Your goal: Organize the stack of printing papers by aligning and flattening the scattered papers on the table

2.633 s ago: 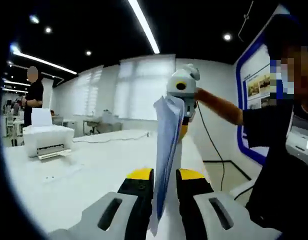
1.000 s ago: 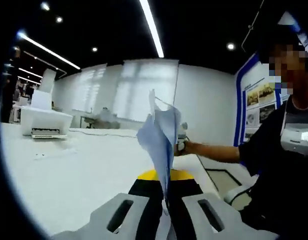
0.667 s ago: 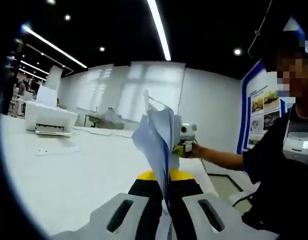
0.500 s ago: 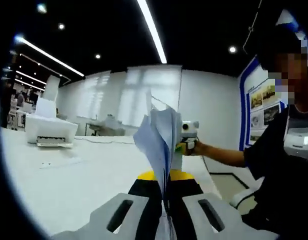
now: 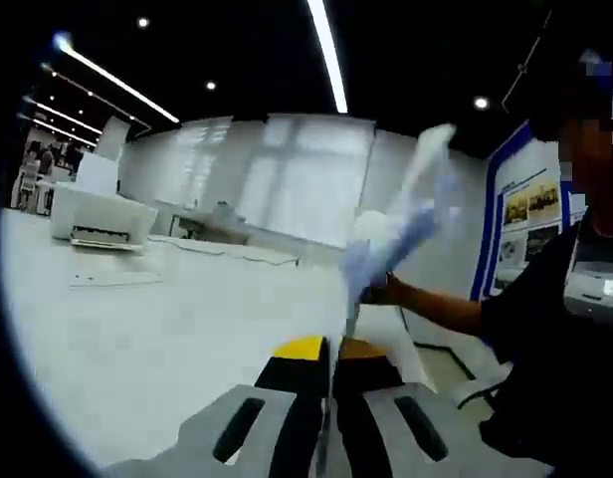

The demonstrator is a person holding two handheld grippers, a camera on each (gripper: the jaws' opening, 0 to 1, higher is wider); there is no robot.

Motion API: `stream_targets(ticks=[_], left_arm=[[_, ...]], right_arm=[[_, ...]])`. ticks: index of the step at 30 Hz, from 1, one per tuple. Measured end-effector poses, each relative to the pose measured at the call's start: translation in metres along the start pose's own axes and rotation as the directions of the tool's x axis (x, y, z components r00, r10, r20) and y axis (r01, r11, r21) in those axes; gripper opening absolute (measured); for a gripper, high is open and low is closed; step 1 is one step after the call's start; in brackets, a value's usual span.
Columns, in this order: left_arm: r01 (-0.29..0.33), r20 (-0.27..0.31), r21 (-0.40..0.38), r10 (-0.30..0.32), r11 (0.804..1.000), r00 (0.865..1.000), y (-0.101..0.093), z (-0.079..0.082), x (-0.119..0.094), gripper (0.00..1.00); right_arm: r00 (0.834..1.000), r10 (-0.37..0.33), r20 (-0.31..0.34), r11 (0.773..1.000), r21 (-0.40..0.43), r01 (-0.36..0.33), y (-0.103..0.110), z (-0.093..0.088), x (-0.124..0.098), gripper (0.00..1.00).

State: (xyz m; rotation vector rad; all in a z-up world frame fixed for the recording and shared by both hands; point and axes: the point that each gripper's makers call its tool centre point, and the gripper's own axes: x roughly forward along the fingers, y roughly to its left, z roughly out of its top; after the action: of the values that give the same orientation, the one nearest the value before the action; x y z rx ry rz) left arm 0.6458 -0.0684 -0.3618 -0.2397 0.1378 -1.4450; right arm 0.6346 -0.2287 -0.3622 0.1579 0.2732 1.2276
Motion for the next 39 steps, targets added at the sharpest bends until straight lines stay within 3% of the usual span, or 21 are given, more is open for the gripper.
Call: stream_targets(ticks=[6, 8, 9, 10, 11, 12, 13, 15, 19, 21, 23, 25, 26, 27, 28, 30, 33, 35, 36, 38, 39], left_arm=[[-0.015, 0.010, 0.015, 0.015, 1.000, 1.000, 0.002, 0.010, 0.001, 0.06], [-0.014, 0.017, 0.024, 0.014, 1.000, 1.000, 0.000, 0.012, 0.001, 0.06], [-0.005, 0.010, 0.042, 0.005, 0.999, 1.000, 0.000, 0.007, 0.001, 0.08], [-0.010, -0.022, 0.002, 0.010, 1.000, 1.000, 0.004, -0.004, 0.000, 0.13], [-0.021, -0.047, -0.059, 0.019, 0.998, 0.999, 0.008, -0.015, 0.001, 0.19], [-0.035, -0.065, -0.080, 0.030, 0.996, 0.997, 0.011, -0.021, 0.001, 0.22], [-0.034, -0.064, -0.065, 0.030, 0.997, 0.997, 0.014, -0.024, 0.002, 0.20], [-0.018, -0.026, 0.021, 0.018, 1.000, 0.999, 0.010, -0.017, 0.004, 0.08], [-0.013, -0.030, 0.022, 0.014, 1.000, 0.999, 0.005, -0.003, 0.005, 0.06], [-0.006, -0.023, 0.041, 0.007, 0.999, 1.000, 0.001, 0.015, 0.005, 0.06], [-0.010, -0.010, 0.032, 0.010, 0.999, 1.000, 0.000, 0.020, 0.004, 0.08], [-0.009, -0.010, 0.021, 0.009, 1.000, 1.000, 0.004, 0.008, 0.004, 0.11], [-0.014, -0.043, -0.022, 0.013, 1.000, 0.999, 0.006, -0.007, 0.003, 0.12], [-0.019, -0.057, -0.033, 0.017, 0.999, 0.998, 0.008, -0.017, 0.003, 0.11], [-0.020, -0.054, -0.024, 0.018, 1.000, 0.998, 0.009, -0.022, 0.004, 0.09], [-0.005, -0.032, -0.032, 0.004, 0.999, 0.999, 0.006, -0.020, 0.004, 0.06], [-0.004, -0.033, -0.039, 0.002, 0.999, 0.999, 0.002, -0.008, 0.005, 0.06], [0.013, -0.024, 0.031, -0.012, 0.999, 1.000, -0.003, 0.008, 0.005, 0.06], [0.007, -0.027, 0.027, -0.006, 1.000, 1.000, -0.005, 0.015, 0.005, 0.07], [0.005, -0.019, 0.034, -0.004, 0.999, 1.000, -0.005, 0.024, 0.006, 0.12], [0.004, -0.019, 0.035, -0.004, 0.999, 1.000, -0.005, 0.024, 0.007, 0.19]], right_arm=[[1.000, -0.026, -0.010, 0.999, -0.044, 0.026, 0.009, 0.014, 0.003, 0.00], [0.999, -0.025, 0.020, 0.997, -0.077, 0.027, 0.010, 0.019, 0.002, 0.00], [0.998, -0.020, 0.060, 0.991, -0.127, 0.027, 0.009, 0.020, 0.001, 0.03], [0.997, -0.009, 0.075, 0.991, -0.135, 0.019, 0.008, 0.016, 0.001, 0.13], [0.998, -0.015, 0.055, 0.998, -0.067, 0.018, 0.005, 0.007, 0.002, 0.23], [1.000, -0.022, 0.020, 1.000, -0.008, 0.022, 0.001, -0.003, 0.003, 0.21], [1.000, -0.014, 0.000, 1.000, 0.006, 0.014, 0.002, -0.009, 0.004, 0.11], [1.000, -0.003, 0.008, 0.999, -0.039, 0.003, 0.007, -0.006, 0.007, 0.00], [0.999, -0.020, -0.034, 0.999, -0.037, 0.019, 0.012, -0.002, 0.009, 0.00], [0.999, -0.032, -0.004, 0.996, -0.083, 0.031, 0.019, 0.019, 0.007, 0.00], [0.999, 0.003, 0.045, 0.991, -0.134, 0.003, 0.028, 0.033, 0.007, 0.00], [0.999, 0.013, 0.051, 0.989, -0.149, -0.005, 0.024, 0.021, 0.009, 0.18], [1.000, -0.017, 0.001, 0.998, -0.065, 0.017, 0.015, 0.002, 0.009, 0.20], [0.999, -0.026, -0.047, 1.000, 0.014, 0.027, 0.009, -0.017, 0.010, 0.14], [0.998, -0.016, -0.069, 1.000, 0.015, 0.017, 0.007, -0.027, 0.011, 0.00], [1.000, -0.021, 0.021, 0.998, -0.060, 0.023, 0.006, -0.014, 0.013, 0.00], [1.000, -0.022, 0.009, 0.998, -0.055, 0.023, 0.009, 0.001, 0.010, 0.00], [0.999, -0.032, 0.028, 0.995, -0.093, 0.034, 0.011, 0.019, 0.008, 0.00], [0.999, -0.022, 0.033, 0.995, -0.094, 0.025, 0.014, 0.027, 0.008, 0.00], [0.999, 0.014, 0.043, 0.995, -0.104, -0.009, 0.021, 0.035, 0.008, 0.02], [0.999, 0.016, 0.045, 0.994, -0.108, -0.011, 0.020, 0.034, 0.009, 0.09]])
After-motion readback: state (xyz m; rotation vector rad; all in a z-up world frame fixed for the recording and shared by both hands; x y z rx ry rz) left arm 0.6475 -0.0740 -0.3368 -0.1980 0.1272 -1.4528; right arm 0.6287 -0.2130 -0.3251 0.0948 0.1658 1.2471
